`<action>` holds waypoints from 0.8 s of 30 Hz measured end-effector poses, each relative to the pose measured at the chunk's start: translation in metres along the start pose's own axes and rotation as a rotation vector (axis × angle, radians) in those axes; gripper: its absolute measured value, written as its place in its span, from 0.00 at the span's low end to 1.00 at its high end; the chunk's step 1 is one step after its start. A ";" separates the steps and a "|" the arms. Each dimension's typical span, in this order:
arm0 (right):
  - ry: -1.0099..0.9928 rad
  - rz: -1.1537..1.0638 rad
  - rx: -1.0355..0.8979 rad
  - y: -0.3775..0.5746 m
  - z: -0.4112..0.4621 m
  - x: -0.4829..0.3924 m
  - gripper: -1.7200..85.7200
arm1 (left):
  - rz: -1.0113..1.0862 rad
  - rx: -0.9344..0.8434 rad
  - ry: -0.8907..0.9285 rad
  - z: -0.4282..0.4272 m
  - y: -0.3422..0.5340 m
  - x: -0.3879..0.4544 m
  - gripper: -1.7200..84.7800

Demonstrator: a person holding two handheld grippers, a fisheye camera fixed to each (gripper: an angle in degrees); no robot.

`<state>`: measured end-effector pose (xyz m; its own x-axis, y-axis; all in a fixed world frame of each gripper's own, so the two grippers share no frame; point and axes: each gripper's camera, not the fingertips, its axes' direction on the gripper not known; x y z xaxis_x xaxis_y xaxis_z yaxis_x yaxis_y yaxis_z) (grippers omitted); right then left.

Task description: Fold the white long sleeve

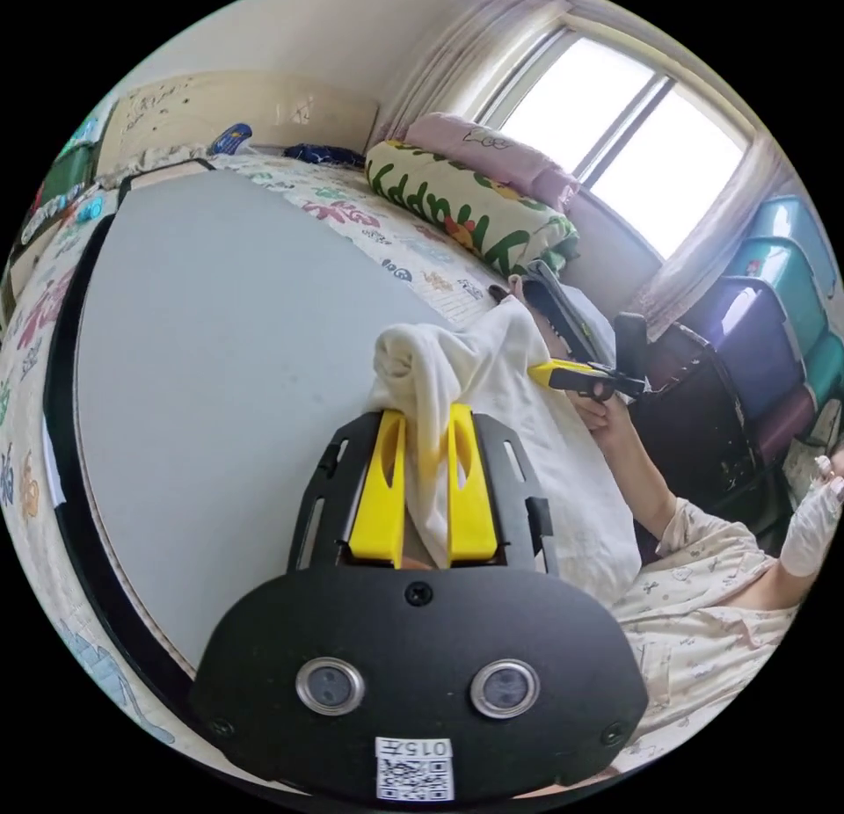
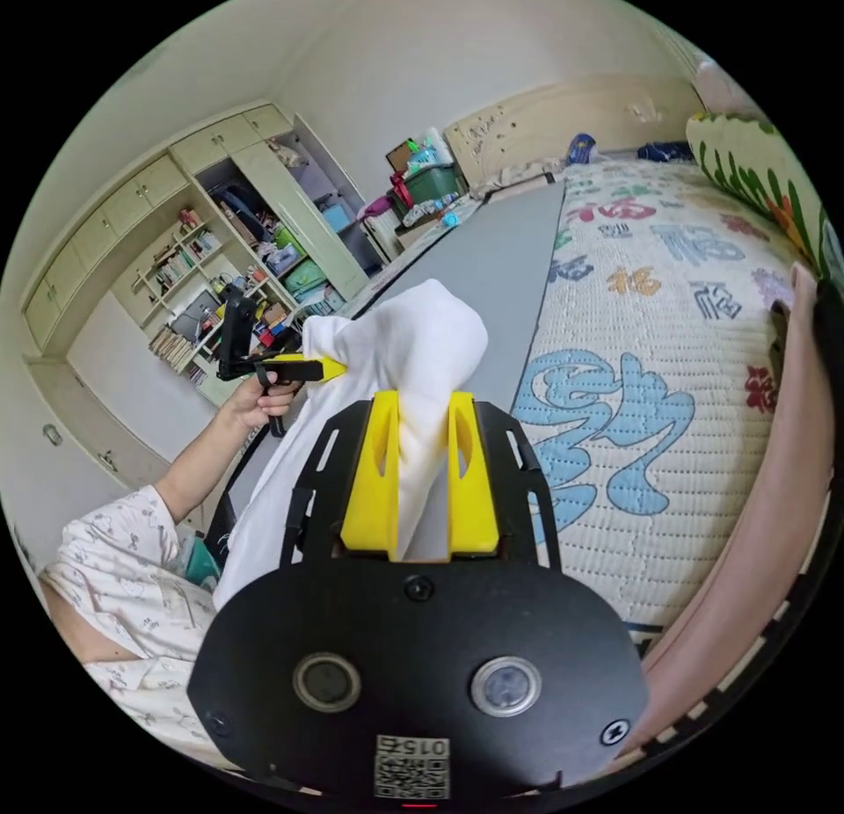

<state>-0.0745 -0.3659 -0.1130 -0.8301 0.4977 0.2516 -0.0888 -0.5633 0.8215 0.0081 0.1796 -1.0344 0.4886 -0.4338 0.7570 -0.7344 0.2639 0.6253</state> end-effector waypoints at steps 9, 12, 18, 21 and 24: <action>-0.008 -0.355 0.308 0.055 -0.136 -0.121 0.12 | 0.287 0.365 -0.003 -0.242 0.060 0.199 0.11; -0.030 -0.463 0.375 0.079 -0.167 -0.159 0.12 | 0.372 0.471 -0.040 -0.328 0.111 0.278 0.10; -0.204 -0.646 0.404 0.106 -0.188 -0.214 0.12 | 0.478 0.647 -0.216 -0.481 0.267 0.435 0.10; -0.364 -0.735 0.350 0.105 -0.170 -0.242 0.12 | 0.466 0.725 -0.361 -0.543 0.378 0.508 0.10; -0.544 -0.799 0.262 0.102 -0.132 -0.277 0.12 | 0.396 0.787 -0.518 -0.596 0.497 0.578 0.10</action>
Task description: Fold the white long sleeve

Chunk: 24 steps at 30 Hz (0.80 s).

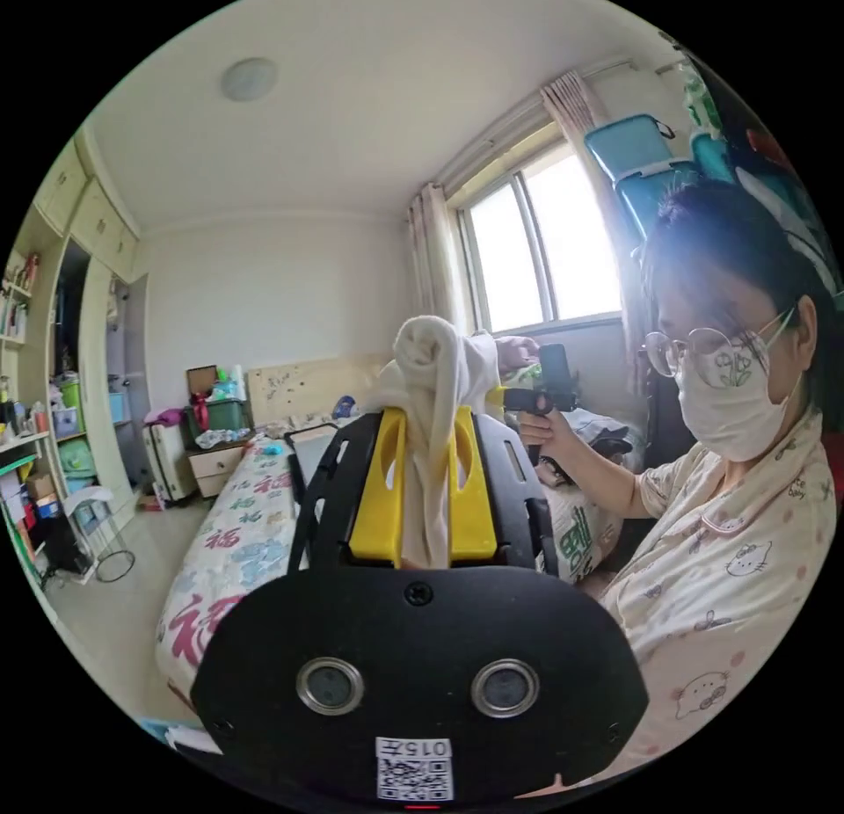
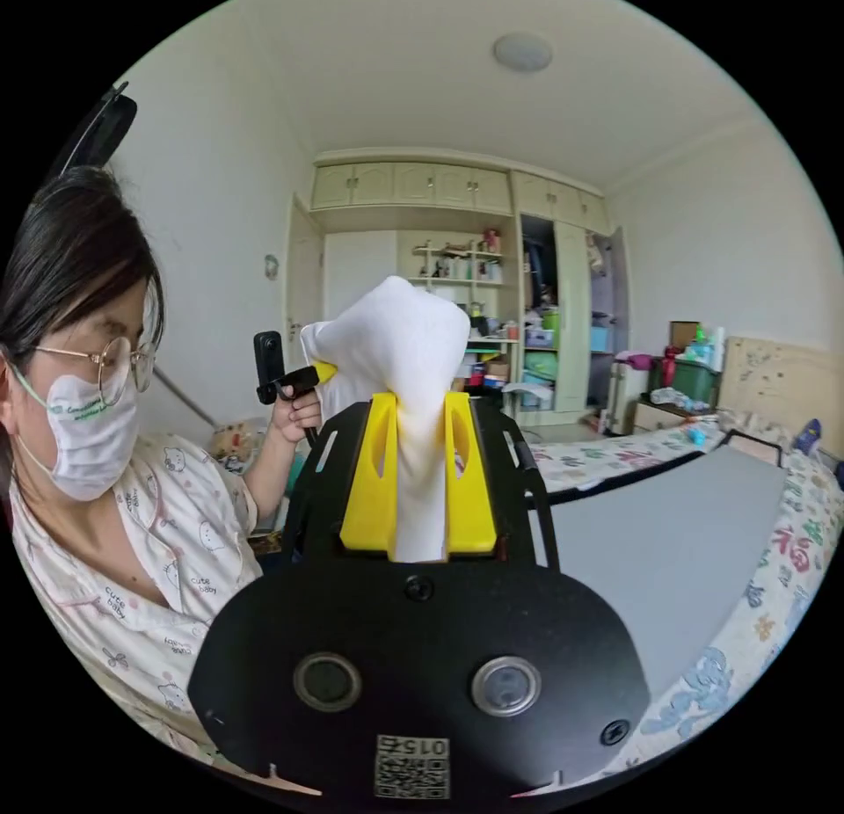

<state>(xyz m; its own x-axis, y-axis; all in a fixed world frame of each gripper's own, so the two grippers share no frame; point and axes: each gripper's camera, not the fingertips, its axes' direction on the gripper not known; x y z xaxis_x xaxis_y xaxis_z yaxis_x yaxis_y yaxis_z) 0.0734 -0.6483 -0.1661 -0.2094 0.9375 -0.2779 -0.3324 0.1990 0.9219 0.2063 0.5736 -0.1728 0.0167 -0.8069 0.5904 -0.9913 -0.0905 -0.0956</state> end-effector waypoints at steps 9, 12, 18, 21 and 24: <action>-0.489 -0.031 -0.136 -0.016 0.213 -0.035 0.11 | -0.263 -0.042 -0.492 -0.339 0.057 0.097 0.10; -0.575 -0.049 -0.208 -0.027 0.294 -0.054 0.11 | -0.356 -0.071 -0.634 -0.422 0.071 0.109 0.10; -0.264 0.112 -0.442 -0.040 0.457 -0.078 0.11 | -0.690 -0.059 -1.166 -0.550 0.141 0.079 0.17; -0.297 0.051 -0.318 -0.021 0.424 -0.064 0.11 | -0.606 -0.006 -1.548 -0.558 0.160 0.100 0.16; -0.154 0.019 -0.238 0.008 0.372 -0.037 0.10 | -0.529 -0.165 -1.538 -0.527 0.158 0.056 0.16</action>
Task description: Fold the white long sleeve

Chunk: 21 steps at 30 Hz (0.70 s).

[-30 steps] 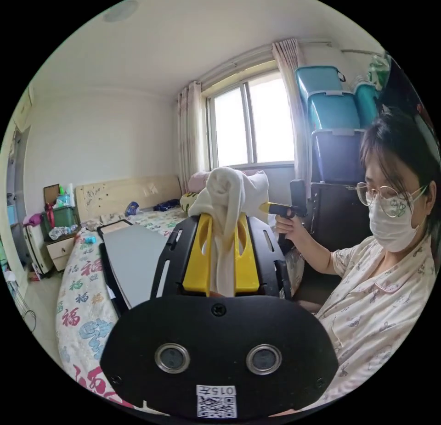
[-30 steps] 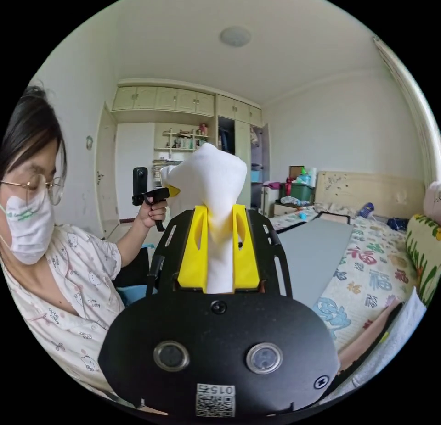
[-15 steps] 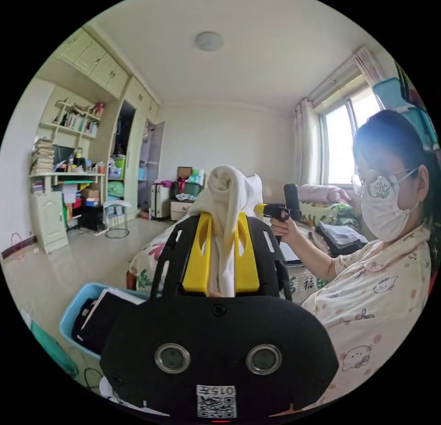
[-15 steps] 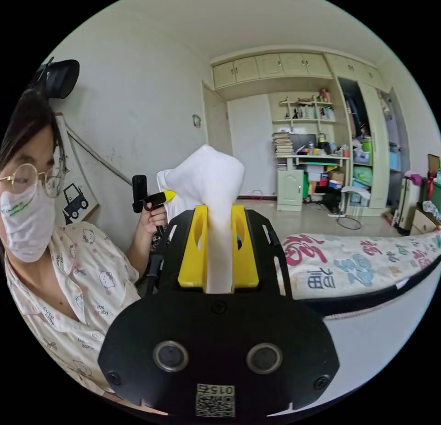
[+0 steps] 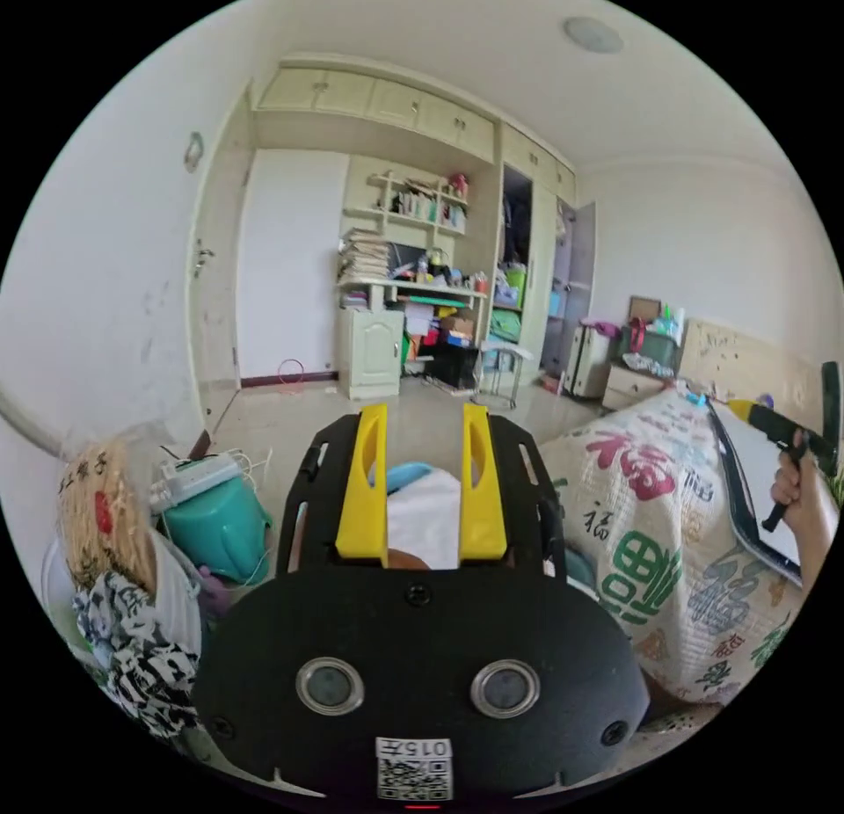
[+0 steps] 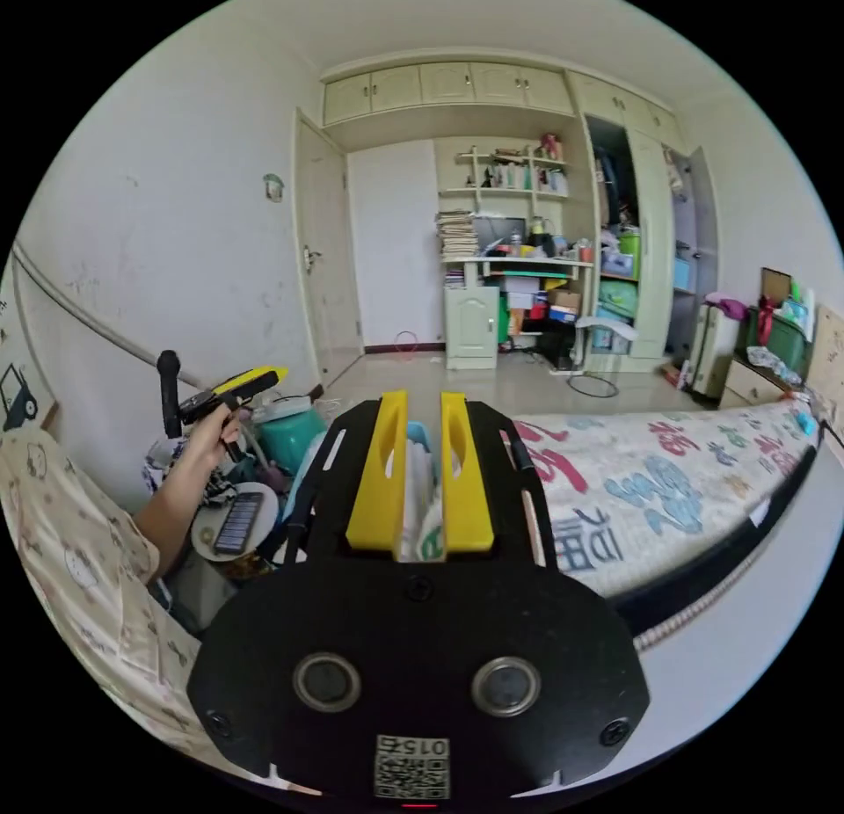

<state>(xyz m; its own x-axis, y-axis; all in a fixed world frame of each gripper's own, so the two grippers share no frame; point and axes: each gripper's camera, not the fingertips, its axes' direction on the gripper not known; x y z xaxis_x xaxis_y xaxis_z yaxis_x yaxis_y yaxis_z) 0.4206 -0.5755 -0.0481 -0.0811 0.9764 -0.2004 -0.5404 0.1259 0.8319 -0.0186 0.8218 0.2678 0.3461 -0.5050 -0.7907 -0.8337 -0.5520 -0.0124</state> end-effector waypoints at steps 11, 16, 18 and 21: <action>0.136 0.119 -0.029 0.091 -0.091 0.039 0.10 | 0.074 -0.436 0.179 0.265 0.034 0.000 0.30; -0.008 0.201 0.059 0.103 -0.102 0.056 0.09 | 0.039 -0.654 0.284 0.367 0.026 -0.049 0.32; -0.006 0.221 0.072 0.105 -0.102 0.059 0.09 | -0.003 -0.737 0.349 0.397 0.034 -0.047 0.29; 0.050 0.209 0.044 0.103 -0.100 0.053 0.09 | -0.136 -0.843 0.449 0.424 0.055 -0.038 0.22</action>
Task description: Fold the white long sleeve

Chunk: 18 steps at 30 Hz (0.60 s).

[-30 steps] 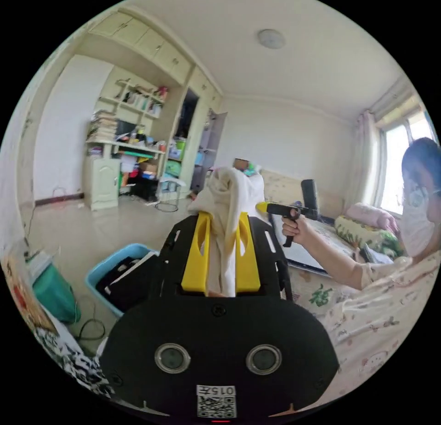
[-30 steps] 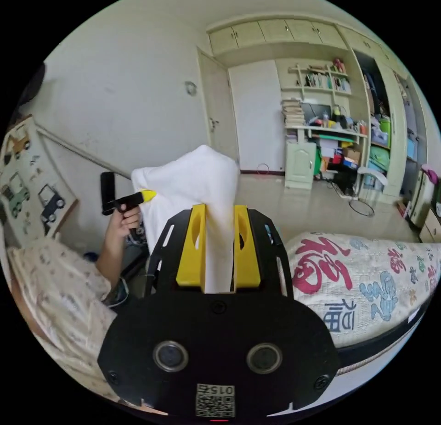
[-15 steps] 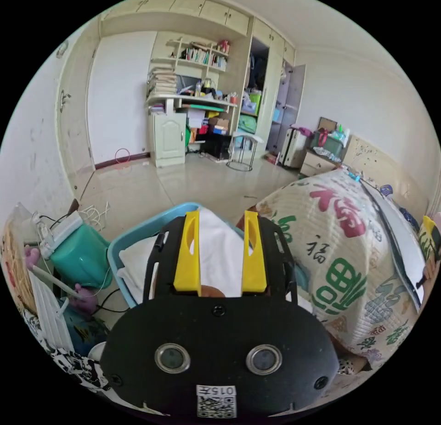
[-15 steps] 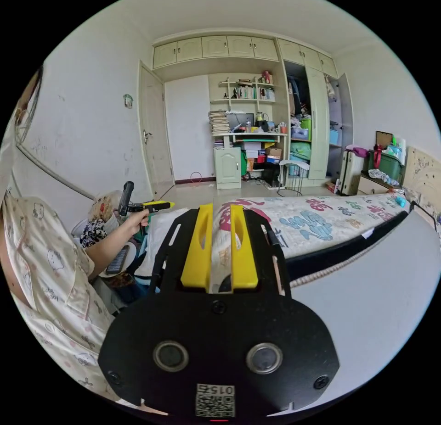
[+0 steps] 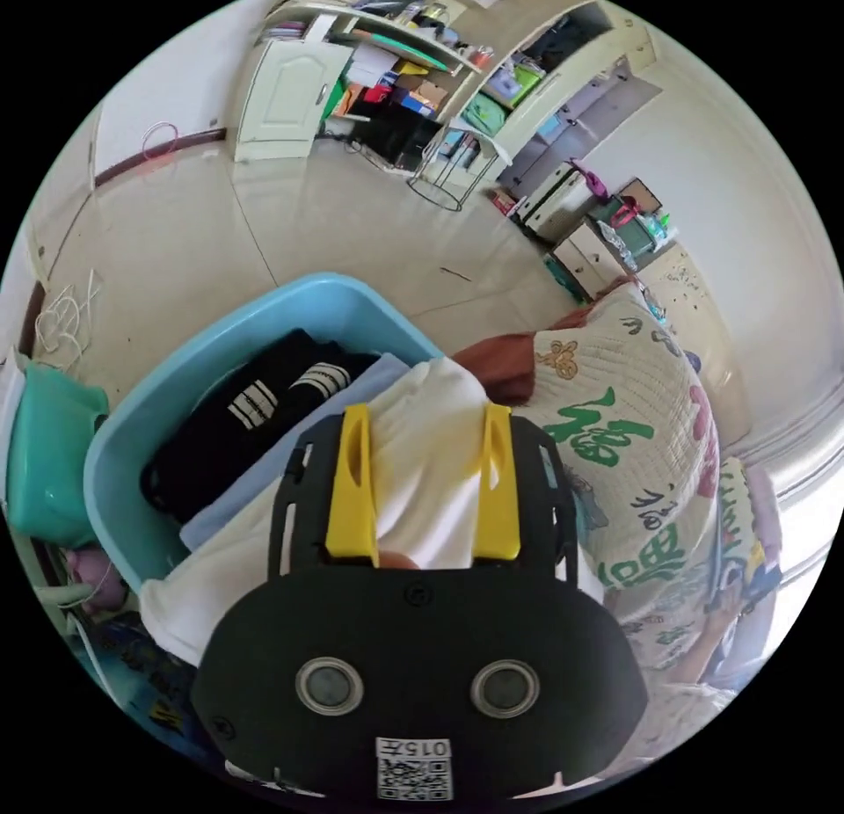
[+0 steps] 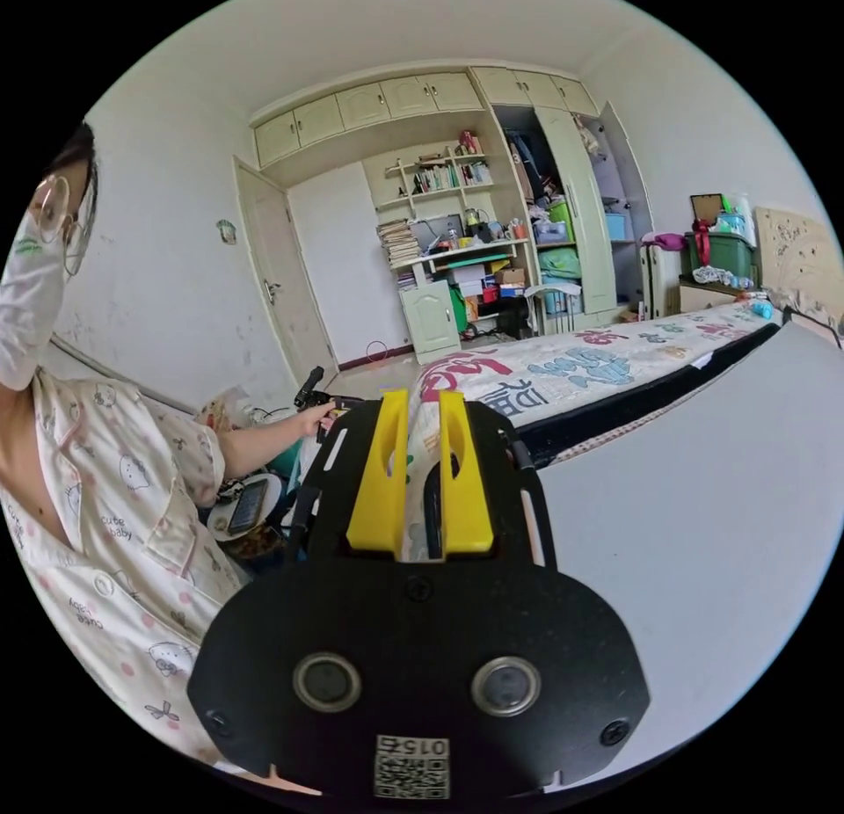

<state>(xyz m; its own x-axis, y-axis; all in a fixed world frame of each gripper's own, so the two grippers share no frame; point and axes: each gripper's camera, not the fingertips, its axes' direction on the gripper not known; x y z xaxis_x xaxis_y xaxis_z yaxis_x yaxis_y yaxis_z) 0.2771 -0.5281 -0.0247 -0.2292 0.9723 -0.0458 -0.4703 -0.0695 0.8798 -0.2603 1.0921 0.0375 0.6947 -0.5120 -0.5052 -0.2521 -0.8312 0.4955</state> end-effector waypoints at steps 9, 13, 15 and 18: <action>-0.056 -0.169 -0.106 -0.017 0.042 -0.033 0.14 | 0.493 0.647 -0.088 -0.141 0.209 0.183 0.11; -0.202 -0.278 -0.218 -0.036 0.110 -0.066 0.23 | 0.710 0.750 0.079 -0.181 0.299 0.286 0.10; -0.200 -0.400 -0.264 -0.040 0.139 -0.090 0.24 | 0.803 0.764 0.153 -0.190 0.321 0.322 0.10; -0.191 -0.582 -0.336 -0.042 0.187 -0.128 0.23 | 0.906 0.721 0.292 -0.189 0.330 0.358 0.10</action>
<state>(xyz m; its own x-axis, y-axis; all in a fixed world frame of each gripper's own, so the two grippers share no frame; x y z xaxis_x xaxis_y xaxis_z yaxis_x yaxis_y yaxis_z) 0.4859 -0.6079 0.0325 0.2797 0.8924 -0.3540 -0.7165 0.4395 0.5417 0.0328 0.6753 0.1541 0.1725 -0.9837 0.0501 -0.9848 -0.1712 0.0308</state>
